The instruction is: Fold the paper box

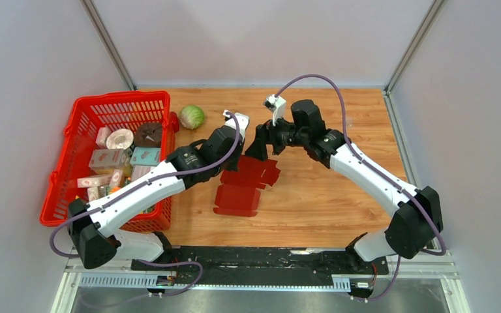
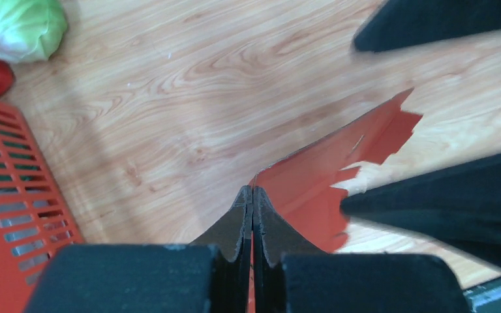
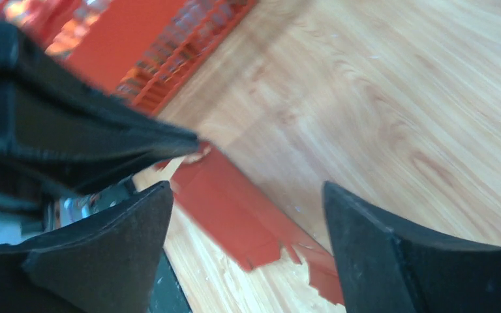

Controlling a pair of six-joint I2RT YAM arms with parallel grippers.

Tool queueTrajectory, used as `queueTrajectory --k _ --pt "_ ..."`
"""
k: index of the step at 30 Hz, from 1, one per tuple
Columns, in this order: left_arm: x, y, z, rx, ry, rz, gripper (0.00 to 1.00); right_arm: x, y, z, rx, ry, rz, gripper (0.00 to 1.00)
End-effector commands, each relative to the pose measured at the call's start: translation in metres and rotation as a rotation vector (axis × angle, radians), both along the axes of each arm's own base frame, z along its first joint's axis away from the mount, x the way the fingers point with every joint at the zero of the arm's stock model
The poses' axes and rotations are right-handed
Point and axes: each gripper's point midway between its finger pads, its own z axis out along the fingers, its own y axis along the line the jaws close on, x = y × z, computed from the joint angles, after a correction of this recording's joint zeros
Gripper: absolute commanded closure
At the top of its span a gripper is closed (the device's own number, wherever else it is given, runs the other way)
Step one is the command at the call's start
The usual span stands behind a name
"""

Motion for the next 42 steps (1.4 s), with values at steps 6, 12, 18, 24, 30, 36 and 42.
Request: queueTrajectory --k 6,12,18,24,30,36,42 --pt "0.018 0.015 -0.006 -0.131 -0.14 0.19 1.0 0.073 -0.084 -0.051 -0.269 0.372 -0.825 0.0" --pt "0.018 0.016 -0.032 -0.238 -0.176 0.234 1.0 0.04 -0.046 -0.055 0.027 0.776 -0.832 0.14" --pt "0.02 0.025 -0.055 -0.249 -0.194 0.288 1.0 0.026 -0.053 -0.043 0.097 0.787 -0.957 0.28" --pt "0.021 0.026 -0.057 -0.277 -0.214 0.301 1.0 0.019 -0.054 -0.006 0.086 0.729 -0.95 0.28" --pt "0.022 0.034 -0.065 -0.271 -0.221 0.34 1.0 -0.002 -0.011 -0.03 0.2 1.031 -0.836 0.3" --pt "0.027 0.032 -0.072 -0.279 -0.227 0.368 1.0 0.005 0.001 -0.046 0.238 1.082 -0.904 0.33" --pt "0.029 0.038 -0.08 -0.266 -0.227 0.418 1.0 0.007 0.012 -0.062 0.243 1.142 -0.987 0.33"
